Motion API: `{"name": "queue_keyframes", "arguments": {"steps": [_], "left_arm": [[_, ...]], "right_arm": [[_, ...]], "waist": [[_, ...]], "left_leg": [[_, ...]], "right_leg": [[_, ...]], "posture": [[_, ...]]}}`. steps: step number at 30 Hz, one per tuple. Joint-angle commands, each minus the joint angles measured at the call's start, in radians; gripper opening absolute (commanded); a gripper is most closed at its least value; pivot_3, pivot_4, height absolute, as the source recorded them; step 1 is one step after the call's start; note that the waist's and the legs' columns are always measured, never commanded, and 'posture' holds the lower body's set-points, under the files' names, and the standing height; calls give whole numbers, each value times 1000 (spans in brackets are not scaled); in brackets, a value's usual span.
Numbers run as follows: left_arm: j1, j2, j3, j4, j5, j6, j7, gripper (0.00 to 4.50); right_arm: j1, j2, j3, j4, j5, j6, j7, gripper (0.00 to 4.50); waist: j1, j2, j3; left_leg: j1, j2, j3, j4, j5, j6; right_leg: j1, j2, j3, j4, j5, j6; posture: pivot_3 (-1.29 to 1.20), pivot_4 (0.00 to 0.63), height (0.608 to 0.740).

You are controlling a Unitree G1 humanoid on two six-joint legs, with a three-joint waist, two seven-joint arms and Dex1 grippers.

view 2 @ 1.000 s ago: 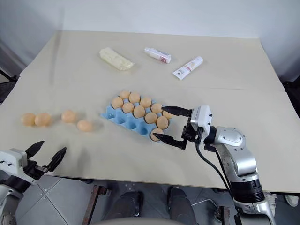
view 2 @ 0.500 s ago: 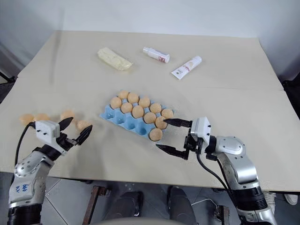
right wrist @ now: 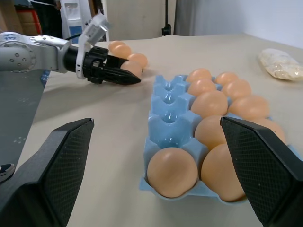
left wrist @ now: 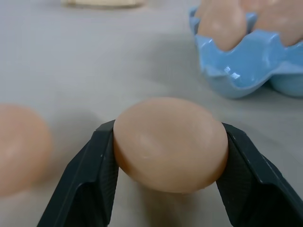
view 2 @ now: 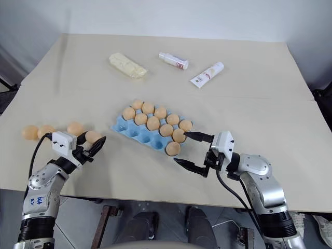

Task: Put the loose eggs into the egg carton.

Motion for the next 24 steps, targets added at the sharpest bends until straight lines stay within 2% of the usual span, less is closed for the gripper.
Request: {"name": "queue_keyframes", "arguments": {"steps": [1, 5, 12, 16, 22, 24], "left_arm": [[-14, 44, -44, -100, -23, -46, -108, 2450], [-123, 46, -154, -89, -16, -15, -200, 2450], [-355, -31, -316, 126, 44, -57, -309, 2450], [-394, -63, -383, 170, 57, -103, -384, 2450], [-377, -71, -402, 144, 57, -114, -414, 2450], [-375, -69, -395, 153, 55, -108, -411, 3148]], "right_arm": [[36, -19, -33, -64, 18, 4, -17, 4500], [63, -34, -71, -77, 13, 3, -54, 4500], [177, -74, -136, -129, 6, 0, -90, 4500], [232, -69, -172, -141, -3, -14, -128, 4500], [255, -56, -168, -156, -6, -24, -155, 4500], [254, -52, -165, -159, -4, -25, -158, 4500]], "waist": [[1, 0, 0], [7, 0, 0], [-1, 0, 0], [-6, 0, 0], [-3, 0, 0], [-3, 0, 0]], "left_leg": [[0, 0, 0, 0, 0, 0], [0, -1, 0, 1, 1, 1], [0, -2, 0, 3, 1, 2], [0, -2, 1, 3, 0, 2], [0, -2, 1, 9, 0, 2], [0, -2, 1, 11, 1, 2]], "right_leg": [[0, 0, 0, 0, 0, 0], [1, -1, 0, 0, 0, 0], [2, 0, 0, 0, 1, 2], [1, 0, 1, 1, 1, 3], [2, 0, 1, 5, 1, 3], [3, 0, 1, 5, 2, 3]], "posture": [[0, 150, 740], [0, 150, 740], [0, 150, 740], [0, 150, 740], [0, 150, 740], [0, 150, 740]]}}
